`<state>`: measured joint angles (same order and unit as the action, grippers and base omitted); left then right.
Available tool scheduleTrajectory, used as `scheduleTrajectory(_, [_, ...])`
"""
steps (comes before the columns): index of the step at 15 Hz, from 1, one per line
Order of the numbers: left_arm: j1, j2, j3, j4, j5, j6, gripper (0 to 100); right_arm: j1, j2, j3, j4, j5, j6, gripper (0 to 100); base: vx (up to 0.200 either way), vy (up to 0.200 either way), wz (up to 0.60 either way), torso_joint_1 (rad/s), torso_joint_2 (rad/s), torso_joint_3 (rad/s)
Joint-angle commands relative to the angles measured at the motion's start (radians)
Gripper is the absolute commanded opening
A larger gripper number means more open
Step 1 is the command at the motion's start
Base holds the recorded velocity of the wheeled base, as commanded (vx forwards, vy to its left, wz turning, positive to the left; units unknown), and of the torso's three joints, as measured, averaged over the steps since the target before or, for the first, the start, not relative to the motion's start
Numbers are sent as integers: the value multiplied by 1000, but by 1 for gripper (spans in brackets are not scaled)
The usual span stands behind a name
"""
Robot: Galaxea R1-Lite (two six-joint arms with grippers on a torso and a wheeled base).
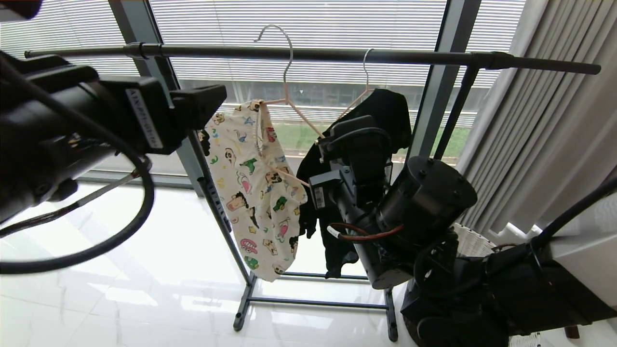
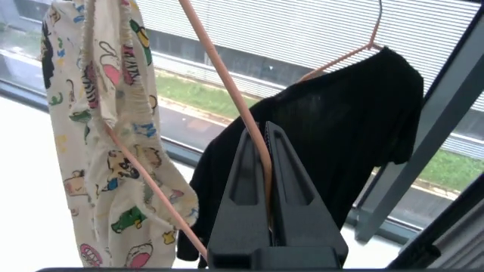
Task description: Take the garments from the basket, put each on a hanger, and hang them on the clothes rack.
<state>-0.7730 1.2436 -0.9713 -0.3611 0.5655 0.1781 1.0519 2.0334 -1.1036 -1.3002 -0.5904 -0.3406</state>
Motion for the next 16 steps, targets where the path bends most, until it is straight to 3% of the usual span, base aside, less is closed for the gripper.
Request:
scheduleTrajectory(1, [155,-197,163,13,-219,132,100,-29,-53,25,1,55,-31,0,0,0,0,0,0,0])
scheduleTrajectory(2, [299,-240,221,13,-366,158,100,-50,-101,90,1,136,-54,0,0,0,0,0,0,0])
scheduleTrajectory(3, [366,-254,244,13,-463,161,100,-66,-134,137,1,184,-61,0,0,0,0,0,0,0])
scheduleTrajectory(6, [460,-265,301,8,-641,159,100,-86,-222,272,1,267,-66,0,0,0,0,0,0,0])
scheduleTrajectory(10, [455,-308,416,10,-803,161,100,-90,-298,435,1,393,-86,0,0,0,0,0,0,0])
scheduleTrajectory(13, [409,-326,491,10,-828,224,100,-84,-331,495,1,462,-159,0,0,0,0,0,0,0])
scheduleTrajectory(16, [305,-319,540,11,-863,235,100,-58,-340,499,1,492,-210,0,0,0,0,0,0,0])
